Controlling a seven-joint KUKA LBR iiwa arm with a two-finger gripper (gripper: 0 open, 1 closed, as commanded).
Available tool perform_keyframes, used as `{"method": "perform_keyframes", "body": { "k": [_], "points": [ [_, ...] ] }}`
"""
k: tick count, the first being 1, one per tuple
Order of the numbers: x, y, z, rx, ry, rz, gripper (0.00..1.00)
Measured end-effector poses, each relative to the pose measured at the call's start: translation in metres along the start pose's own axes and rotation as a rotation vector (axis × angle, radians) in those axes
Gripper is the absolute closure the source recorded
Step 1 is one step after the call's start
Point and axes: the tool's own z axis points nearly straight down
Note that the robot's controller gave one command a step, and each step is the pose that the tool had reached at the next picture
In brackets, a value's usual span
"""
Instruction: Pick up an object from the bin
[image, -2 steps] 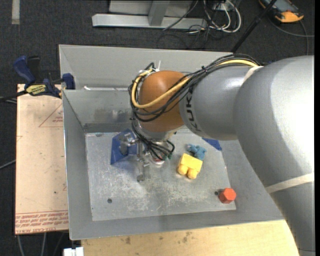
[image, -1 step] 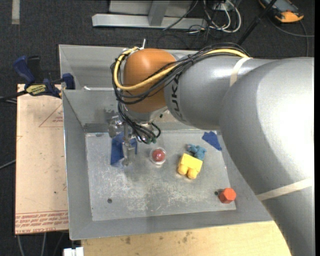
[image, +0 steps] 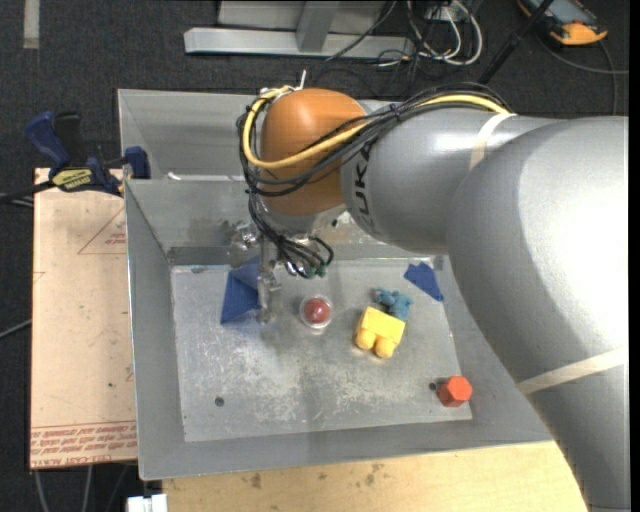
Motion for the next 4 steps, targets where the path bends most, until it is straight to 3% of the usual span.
{"method": "perform_keyframes", "body": {
  "k": [1,2,3,4],
  "points": [
    [-0.006,0.016,0.032,-0.002,0.004,-0.049,0.00],
    [-0.007,0.016,0.031,-0.003,0.001,-0.047,0.00],
    [-0.004,0.020,0.033,-0.009,0.019,-0.050,1.00],
    [-0.005,0.020,-0.002,-0.002,-0.001,-0.050,1.00]
  ]
}}
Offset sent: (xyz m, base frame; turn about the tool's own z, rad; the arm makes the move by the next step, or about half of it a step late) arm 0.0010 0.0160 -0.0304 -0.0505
